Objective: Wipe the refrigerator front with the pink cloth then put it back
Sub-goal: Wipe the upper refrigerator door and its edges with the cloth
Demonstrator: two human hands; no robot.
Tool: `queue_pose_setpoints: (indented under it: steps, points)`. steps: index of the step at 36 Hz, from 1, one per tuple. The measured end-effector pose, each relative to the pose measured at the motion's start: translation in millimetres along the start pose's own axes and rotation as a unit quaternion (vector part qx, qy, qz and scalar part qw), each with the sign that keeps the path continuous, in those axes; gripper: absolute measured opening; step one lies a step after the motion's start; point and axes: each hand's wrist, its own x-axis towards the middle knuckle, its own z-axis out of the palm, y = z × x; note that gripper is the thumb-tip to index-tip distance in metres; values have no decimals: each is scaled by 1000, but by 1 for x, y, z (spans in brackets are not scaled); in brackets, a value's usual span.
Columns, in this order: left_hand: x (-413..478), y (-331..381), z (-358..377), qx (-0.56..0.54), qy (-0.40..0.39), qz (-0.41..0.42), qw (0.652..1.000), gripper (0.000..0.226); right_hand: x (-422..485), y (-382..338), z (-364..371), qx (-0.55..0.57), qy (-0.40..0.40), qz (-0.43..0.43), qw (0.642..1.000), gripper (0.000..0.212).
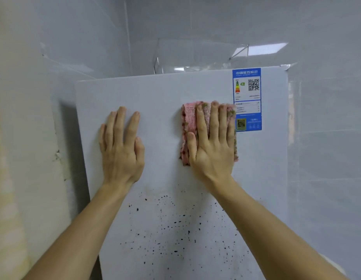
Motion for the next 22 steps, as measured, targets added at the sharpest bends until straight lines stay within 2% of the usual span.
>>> queue_pose_setpoints:
  steps: [6, 10, 13, 16, 22]
  points:
    - [-4, -6, -3, -16, -1, 12, 1000, 56, -76, -18, -5, 17, -73, -116, 990, 61]
    - [-3, -8, -4, -19, 0, 16, 1000, 55, -69, -8, -11, 27, -87, -156, 984, 59]
    - [-2, -13, -6, -12, -6, 29, 1000, 55, -47, 4, -12, 54, -63, -190, 978, 58]
    - [-3, -18, -11, -6, -4, 29, 1000, 55, -3, 15, -10, 69, -29, -164, 984, 64]
    - [-12, -41, -24, -9, -7, -18, 1000, 55, 71, -11, -1, 58, 40, -22, 997, 54]
